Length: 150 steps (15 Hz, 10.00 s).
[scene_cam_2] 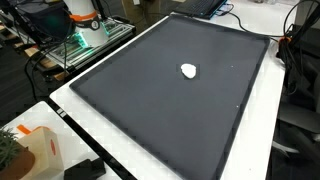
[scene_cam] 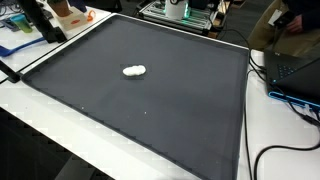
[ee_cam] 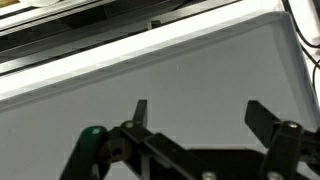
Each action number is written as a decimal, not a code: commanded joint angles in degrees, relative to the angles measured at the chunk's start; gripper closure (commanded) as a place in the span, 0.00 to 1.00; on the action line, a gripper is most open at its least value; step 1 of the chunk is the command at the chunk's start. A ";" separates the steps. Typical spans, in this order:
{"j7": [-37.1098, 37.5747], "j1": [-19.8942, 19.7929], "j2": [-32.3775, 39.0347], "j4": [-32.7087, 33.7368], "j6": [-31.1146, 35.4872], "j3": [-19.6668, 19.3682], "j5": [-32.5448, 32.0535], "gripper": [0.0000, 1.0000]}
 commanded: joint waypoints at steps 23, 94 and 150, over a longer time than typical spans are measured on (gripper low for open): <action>-2.53 -1.82 -0.63 0.59 1.07 -1.34 11.55 0.30; -79.53 -5.72 16.76 7.60 35.93 -13.64 -6.53 0.79; -41.64 -3.40 -8.84 -9.22 16.07 -6.91 2.79 0.79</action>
